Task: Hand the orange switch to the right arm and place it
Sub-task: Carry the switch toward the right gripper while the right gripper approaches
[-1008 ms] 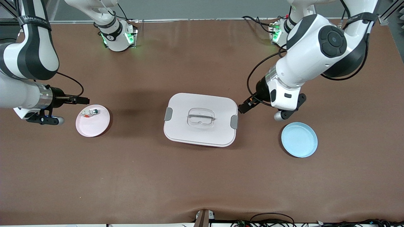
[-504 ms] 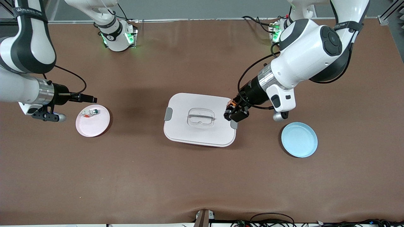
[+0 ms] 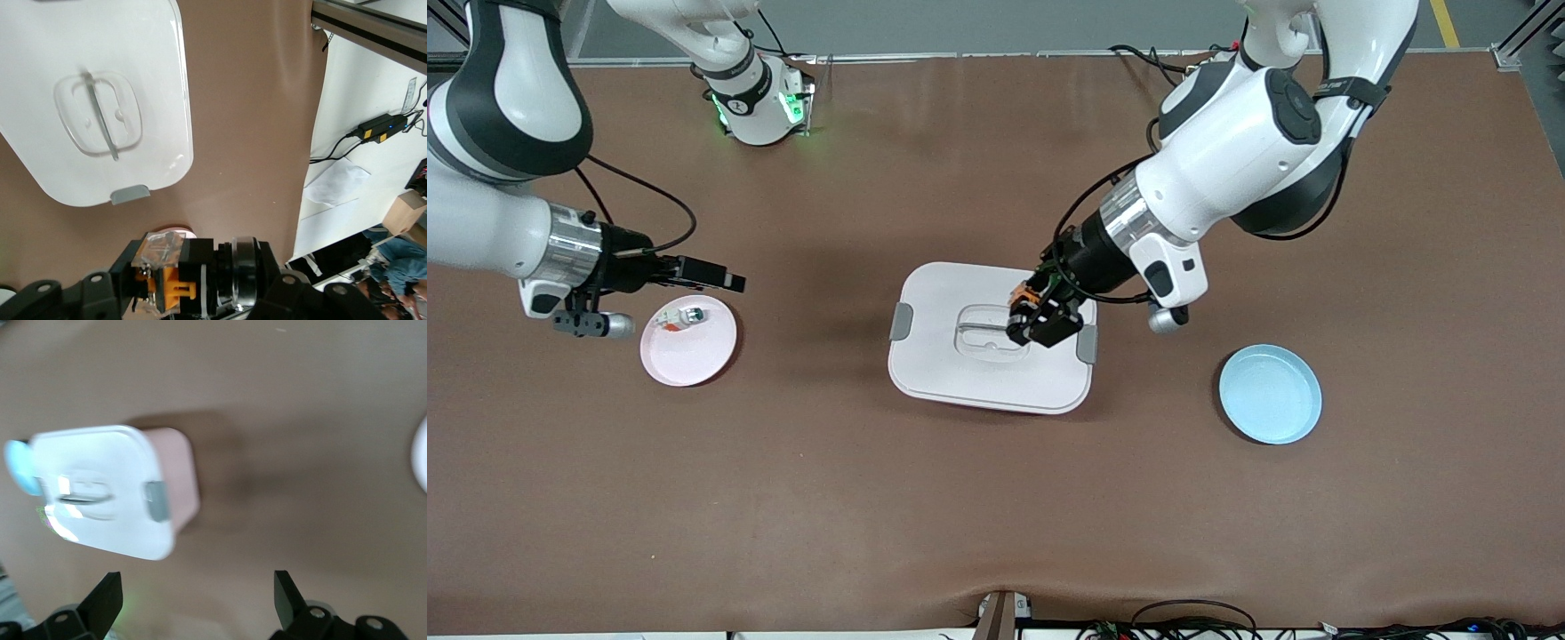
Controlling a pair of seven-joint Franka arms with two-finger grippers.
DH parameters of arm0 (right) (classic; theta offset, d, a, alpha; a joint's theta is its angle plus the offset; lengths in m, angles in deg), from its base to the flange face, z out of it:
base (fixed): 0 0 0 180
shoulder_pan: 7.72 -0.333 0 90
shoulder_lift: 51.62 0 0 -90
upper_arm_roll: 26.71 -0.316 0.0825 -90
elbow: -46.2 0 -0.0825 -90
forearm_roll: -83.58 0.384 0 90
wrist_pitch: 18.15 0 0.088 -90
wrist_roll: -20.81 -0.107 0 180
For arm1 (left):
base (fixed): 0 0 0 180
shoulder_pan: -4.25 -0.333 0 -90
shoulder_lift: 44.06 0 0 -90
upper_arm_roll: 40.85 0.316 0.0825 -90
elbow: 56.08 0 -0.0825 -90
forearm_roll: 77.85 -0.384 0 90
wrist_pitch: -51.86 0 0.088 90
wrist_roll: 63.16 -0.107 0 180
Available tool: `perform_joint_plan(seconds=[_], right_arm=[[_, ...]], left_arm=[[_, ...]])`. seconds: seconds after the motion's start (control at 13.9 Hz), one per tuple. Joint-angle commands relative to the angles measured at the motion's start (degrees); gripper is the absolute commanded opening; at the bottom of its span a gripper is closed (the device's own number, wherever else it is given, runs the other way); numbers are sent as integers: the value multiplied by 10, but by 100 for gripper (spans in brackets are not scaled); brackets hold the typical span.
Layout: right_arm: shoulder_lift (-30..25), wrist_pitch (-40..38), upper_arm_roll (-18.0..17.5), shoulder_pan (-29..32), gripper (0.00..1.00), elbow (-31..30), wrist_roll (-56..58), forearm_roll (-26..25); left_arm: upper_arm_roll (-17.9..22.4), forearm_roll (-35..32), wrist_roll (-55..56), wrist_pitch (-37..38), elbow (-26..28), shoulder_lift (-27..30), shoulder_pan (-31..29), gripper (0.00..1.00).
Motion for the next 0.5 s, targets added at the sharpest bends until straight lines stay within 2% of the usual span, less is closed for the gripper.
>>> perform_joint_plan(seconds=[0.0,0.29,0.43], right_arm=[[-30,59,1,-36,100,-40,3,44],[-27,175,2,-125,100,-30,26,117],[-19,202,2,-159,100,-2,28,117]], left_arm=[[-1,7,38,-26,-18,-8,20,28],[0,8,88,-36,-19,-13,41,28],[0,7,114,-36,-25,-23,57,28]])
